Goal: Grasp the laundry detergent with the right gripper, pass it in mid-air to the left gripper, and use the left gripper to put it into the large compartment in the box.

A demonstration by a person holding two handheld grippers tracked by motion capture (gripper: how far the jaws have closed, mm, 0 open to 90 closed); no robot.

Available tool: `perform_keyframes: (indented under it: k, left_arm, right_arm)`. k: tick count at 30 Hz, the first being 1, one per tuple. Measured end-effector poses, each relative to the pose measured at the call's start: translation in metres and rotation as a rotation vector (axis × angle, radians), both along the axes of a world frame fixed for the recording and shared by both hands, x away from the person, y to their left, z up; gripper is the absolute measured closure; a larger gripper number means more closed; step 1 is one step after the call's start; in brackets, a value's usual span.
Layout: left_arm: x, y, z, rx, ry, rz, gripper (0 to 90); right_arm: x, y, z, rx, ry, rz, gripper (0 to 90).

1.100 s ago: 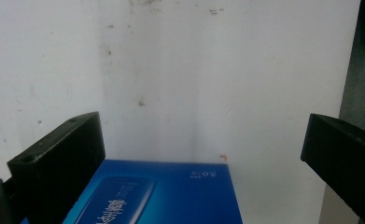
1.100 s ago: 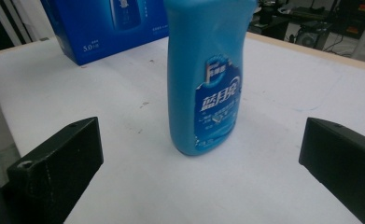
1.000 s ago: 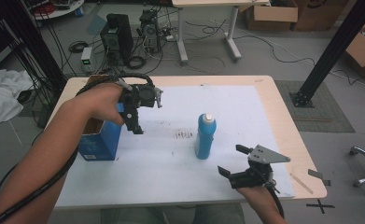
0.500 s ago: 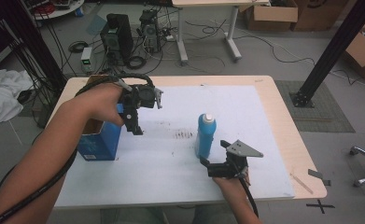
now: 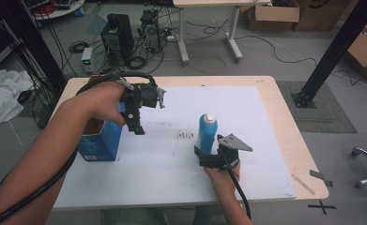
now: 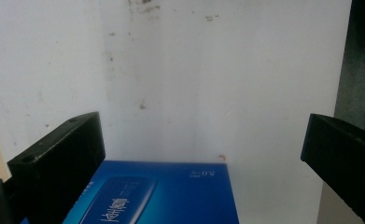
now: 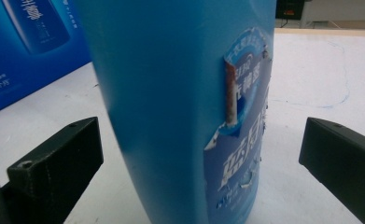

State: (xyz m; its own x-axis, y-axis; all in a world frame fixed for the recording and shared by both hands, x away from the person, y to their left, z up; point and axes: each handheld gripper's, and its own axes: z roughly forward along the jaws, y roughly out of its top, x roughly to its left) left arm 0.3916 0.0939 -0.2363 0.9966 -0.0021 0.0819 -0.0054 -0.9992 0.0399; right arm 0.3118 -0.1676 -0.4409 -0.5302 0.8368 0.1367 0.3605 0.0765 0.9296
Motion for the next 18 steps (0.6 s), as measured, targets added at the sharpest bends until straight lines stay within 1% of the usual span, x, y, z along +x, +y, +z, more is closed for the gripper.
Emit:
perform_keyframes:
  k: [3, 8, 13, 18]
  left_arm:
    - [0.0, 0.0, -0.001, 0.0, 0.001, 0.001, 0.1]
    - [0.002, 0.0, -0.003, 0.0, 0.005, 0.003, 0.1]
    - [0.003, 0.0, -0.004, 0.0, 0.006, 0.004, 0.1]
    - [0.003, 0.002, -0.003, -0.001, 0.007, 0.007, 0.1]
  right_arm:
    - [0.003, 0.003, -0.001, -0.011, -0.003, -0.008, 0.0]
    - [0.005, 0.007, -0.003, -0.007, -0.002, -0.013, 0.0]
    - [0.007, 0.014, -0.003, -0.021, -0.009, -0.022, 0.0]
    - [0.008, 0.016, -0.004, -0.037, -0.005, -0.067, 0.3]
